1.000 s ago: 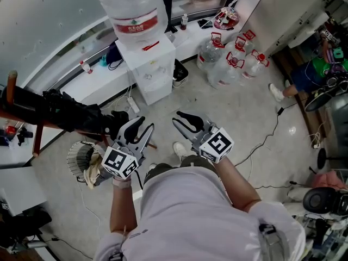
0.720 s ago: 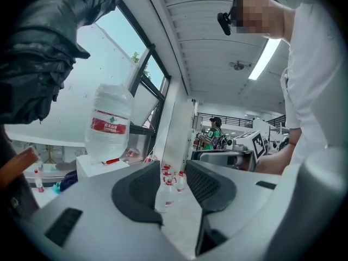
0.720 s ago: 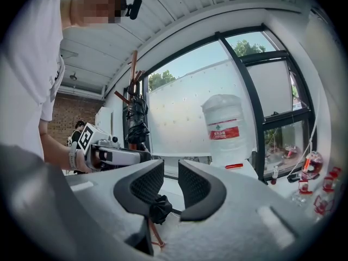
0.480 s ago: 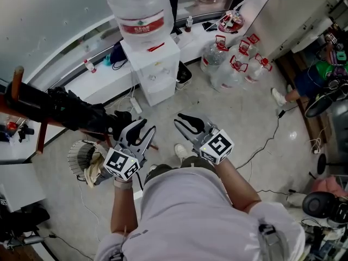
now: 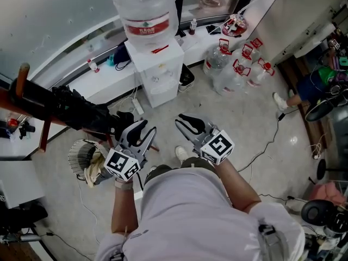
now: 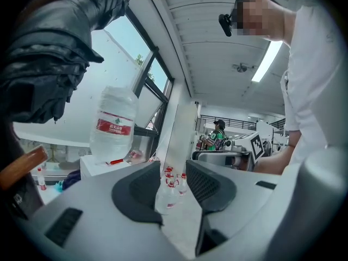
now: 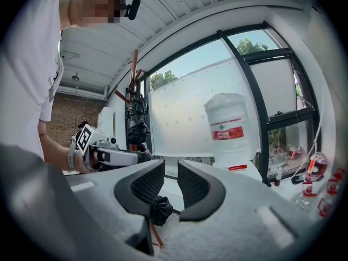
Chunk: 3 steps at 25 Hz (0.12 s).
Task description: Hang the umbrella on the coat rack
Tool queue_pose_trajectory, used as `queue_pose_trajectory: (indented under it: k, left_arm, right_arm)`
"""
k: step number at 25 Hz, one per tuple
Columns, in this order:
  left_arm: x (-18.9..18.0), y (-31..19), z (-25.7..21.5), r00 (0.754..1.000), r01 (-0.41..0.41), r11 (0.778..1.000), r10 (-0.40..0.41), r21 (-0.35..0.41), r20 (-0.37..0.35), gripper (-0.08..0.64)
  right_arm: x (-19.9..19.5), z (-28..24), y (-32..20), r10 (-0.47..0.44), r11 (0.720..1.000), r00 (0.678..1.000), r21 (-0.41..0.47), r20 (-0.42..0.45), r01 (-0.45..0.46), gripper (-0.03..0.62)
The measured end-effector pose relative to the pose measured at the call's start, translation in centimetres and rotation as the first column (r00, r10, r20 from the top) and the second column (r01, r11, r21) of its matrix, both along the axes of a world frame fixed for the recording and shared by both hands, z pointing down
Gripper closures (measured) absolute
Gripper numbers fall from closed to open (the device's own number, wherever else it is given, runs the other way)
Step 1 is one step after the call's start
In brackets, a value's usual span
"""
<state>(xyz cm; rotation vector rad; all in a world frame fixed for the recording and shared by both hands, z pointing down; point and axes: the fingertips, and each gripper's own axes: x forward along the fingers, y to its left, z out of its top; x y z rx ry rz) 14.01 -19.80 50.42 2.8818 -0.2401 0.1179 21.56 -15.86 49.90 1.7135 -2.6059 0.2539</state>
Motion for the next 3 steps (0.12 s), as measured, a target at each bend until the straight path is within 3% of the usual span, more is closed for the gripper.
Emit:
queue_pose_trajectory:
  k: [3]
  left_arm:
    - [-0.03, -0.03, -0.23, 1.0, 0.006, 1.0, -0.006, -0.007, -0.012, 0.43]
  right_arm:
    - [-0.11, -0.22, -0.04, -0.014, 1.0, 1.0, 0.0, -0.006, 0.014, 0.514]
